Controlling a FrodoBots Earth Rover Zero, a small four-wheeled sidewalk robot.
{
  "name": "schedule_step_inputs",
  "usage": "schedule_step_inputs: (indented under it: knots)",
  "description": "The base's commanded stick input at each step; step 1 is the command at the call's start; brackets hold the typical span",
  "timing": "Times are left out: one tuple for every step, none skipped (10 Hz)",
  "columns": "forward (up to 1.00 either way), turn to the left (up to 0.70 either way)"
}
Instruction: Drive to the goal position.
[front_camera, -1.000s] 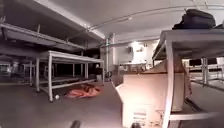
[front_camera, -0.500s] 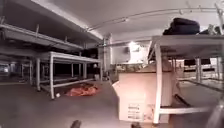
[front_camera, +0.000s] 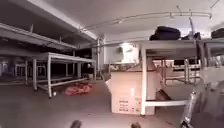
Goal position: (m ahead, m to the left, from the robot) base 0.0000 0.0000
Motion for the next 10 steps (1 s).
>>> schedule_step_inputs:
  knots:
    - [-0.04, 0.43]
    - [0.00, 0.05]
    - [0.37, 0.00]
    - [0.45, 0.00]
    - [0.45, -0.11]
    - [0.45, -0.24]
    - [0.45, -0.27]
    - [0.45, -0.27]
    - [0.45, -0.27]
    - [0.45, -0.27]
